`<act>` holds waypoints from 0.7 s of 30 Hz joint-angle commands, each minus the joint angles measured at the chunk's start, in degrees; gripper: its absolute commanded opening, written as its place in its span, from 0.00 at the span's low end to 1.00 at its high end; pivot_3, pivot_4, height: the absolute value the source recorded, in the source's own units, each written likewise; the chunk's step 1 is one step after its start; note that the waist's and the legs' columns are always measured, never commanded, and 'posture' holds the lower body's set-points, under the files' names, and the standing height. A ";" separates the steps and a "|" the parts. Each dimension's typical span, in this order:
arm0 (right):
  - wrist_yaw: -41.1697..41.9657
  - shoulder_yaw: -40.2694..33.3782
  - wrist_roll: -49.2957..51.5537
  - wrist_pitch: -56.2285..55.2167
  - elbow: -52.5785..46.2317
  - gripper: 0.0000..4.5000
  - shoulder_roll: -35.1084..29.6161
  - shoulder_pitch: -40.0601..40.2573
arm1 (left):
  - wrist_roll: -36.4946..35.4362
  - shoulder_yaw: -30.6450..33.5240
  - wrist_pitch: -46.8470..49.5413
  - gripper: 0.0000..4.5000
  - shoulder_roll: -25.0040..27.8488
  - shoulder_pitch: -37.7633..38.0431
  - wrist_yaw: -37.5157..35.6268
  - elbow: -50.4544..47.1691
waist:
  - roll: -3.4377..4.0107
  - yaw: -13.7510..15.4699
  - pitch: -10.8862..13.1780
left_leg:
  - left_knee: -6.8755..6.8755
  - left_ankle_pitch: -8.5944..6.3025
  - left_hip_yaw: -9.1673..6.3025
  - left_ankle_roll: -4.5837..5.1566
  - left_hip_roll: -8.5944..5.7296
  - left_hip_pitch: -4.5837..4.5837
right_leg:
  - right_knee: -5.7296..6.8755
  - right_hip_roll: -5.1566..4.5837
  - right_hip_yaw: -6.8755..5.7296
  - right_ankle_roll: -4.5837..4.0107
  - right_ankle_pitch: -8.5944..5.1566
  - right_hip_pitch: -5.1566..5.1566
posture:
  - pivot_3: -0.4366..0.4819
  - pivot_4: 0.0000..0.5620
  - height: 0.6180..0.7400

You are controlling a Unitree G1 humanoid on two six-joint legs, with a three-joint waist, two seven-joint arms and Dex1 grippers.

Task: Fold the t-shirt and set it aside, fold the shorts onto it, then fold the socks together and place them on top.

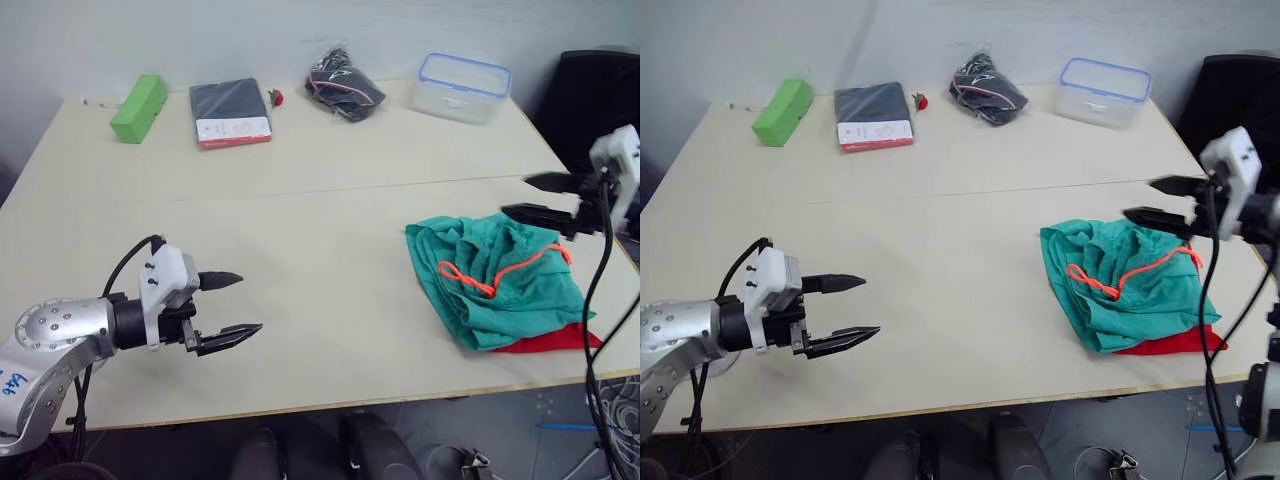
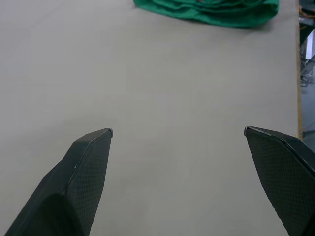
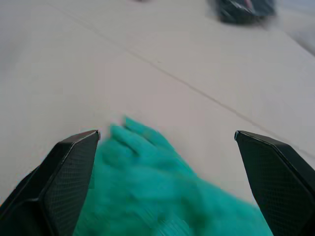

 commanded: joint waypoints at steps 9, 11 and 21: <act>4.47 9.84 8.63 3.66 -24.85 0.99 11.53 -1.04 | 16.27 25.06 -6.76 1.00 -12.94 29.43 10.43 -8.00 | -0.50 0.89 -0.08 | 0.10 -0.30 -0.13 0.14 -0.06 -0.24 | -0.24 -0.29 -0.23 0.00 0.00 -0.01 | 0.48 0.27 1.00; 4.85 11.10 8.88 2.95 -25.24 0.99 13.15 -0.84 | 18.85 29.63 -9.00 1.00 -17.56 35.69 11.32 -9.43 | -0.70 1.12 -0.08 | 0.13 -0.35 -0.14 0.18 -0.07 -0.27 | -0.32 -0.33 -0.26 0.00 0.00 0.02 | 0.48 0.27 1.00; 4.96 13.45 8.20 0.57 -24.00 0.99 16.88 -0.92 | 25.66 32.15 -12.89 1.00 -20.69 39.19 13.75 -3.39 | -0.90 1.67 -0.15 | 0.12 -0.52 -0.31 0.50 -0.14 -0.20 | -0.47 -0.40 -0.44 0.00 0.00 0.20 | 0.48 0.27 1.00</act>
